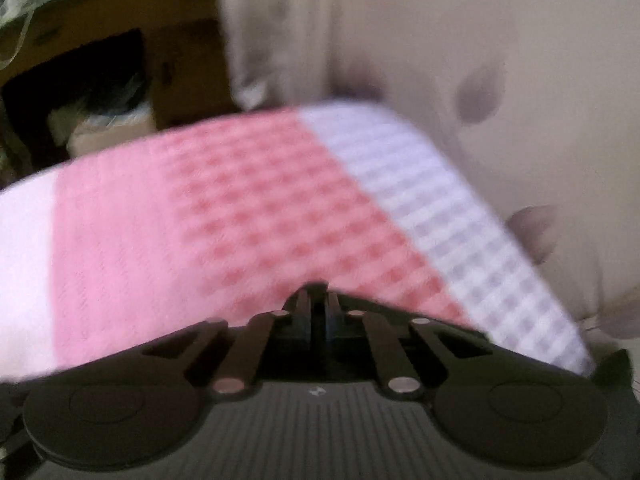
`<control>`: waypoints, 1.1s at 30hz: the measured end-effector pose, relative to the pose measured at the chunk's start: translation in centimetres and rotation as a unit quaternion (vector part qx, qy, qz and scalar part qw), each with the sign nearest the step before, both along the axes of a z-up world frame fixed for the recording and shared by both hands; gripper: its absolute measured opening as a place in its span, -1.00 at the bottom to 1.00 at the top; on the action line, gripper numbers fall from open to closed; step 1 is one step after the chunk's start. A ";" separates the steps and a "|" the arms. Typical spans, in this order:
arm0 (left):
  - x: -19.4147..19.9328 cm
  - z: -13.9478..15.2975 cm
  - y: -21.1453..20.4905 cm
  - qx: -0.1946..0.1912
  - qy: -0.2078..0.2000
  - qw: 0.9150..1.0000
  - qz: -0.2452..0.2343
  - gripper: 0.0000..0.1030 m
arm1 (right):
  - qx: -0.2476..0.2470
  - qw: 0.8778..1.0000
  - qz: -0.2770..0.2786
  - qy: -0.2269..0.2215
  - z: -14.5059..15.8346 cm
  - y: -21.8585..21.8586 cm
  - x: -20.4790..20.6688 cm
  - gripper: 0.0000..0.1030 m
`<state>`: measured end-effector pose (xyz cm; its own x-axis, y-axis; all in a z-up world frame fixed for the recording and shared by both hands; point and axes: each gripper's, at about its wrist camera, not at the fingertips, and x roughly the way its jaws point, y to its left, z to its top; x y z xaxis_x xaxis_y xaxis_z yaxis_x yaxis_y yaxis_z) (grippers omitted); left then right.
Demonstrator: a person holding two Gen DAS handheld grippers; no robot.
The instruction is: Fold large clothes
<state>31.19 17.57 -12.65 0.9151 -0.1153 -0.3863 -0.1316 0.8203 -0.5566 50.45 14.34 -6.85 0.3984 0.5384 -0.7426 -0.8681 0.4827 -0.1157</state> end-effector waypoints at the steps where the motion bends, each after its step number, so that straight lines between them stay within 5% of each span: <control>1: -0.1 0.0 0.1 0.001 -0.001 1.000 0.004 1.00 | 0.010 1.000 -0.014 -0.008 -0.1 -0.3 0.5 -0.93; 8: 0.0 0.2 -0.4 0.020 0.004 1.000 0.005 1.00 | 0.081 0.994 -0.074 0.018 -4.0 -2.9 2.9 -1.00; 11: 0.2 0.1 -0.6 0.028 0.012 1.000 0.006 1.00 | 0.112 0.987 -0.088 0.072 -3.5 -3.7 4.3 -0.95; 14: 0.2 0.0 -0.5 0.027 0.012 1.000 0.005 1.00 | 0.241 0.949 -0.118 0.168 -0.4 -7.9 5.3 -0.88; 16: 0.2 -0.1 -0.5 0.028 0.012 1.000 0.005 1.00 | 0.293 0.934 -0.122 0.163 2.5 -12.1 3.9 -0.87; 18: 0.2 -0.1 -0.4 0.026 0.011 1.000 0.005 1.00 | 0.272 0.947 -0.115 0.124 4.6 -16.1 1.1 -0.87; 20: 0.3 0.0 -0.5 0.030 0.012 0.999 0.004 1.00 | 0.191 0.972 -0.121 0.055 5.0 -19.7 -2.5 -0.87; 22: 0.4 0.0 -0.6 0.033 0.014 0.999 0.006 1.00 | 0.111 0.984 -0.142 -0.011 3.7 -22.9 -5.3 -0.87; 26: 0.5 0.0 -0.8 0.039 0.018 0.999 0.007 1.00 | 0.051 0.974 -0.212 -0.052 -0.3 -31.3 -7.7 -0.89; 29: 0.7 0.1 -1.1 0.052 0.025 0.998 0.006 1.00 | 0.111 0.956 -0.270 -0.027 -1.6 -36.2 -7.7 -0.93; 33: 1.0 0.1 -1.3 0.065 0.033 0.997 0.006 1.00 | 0.160 0.945 -0.285 -0.007 -4.7 -37.5 -7.7 -0.94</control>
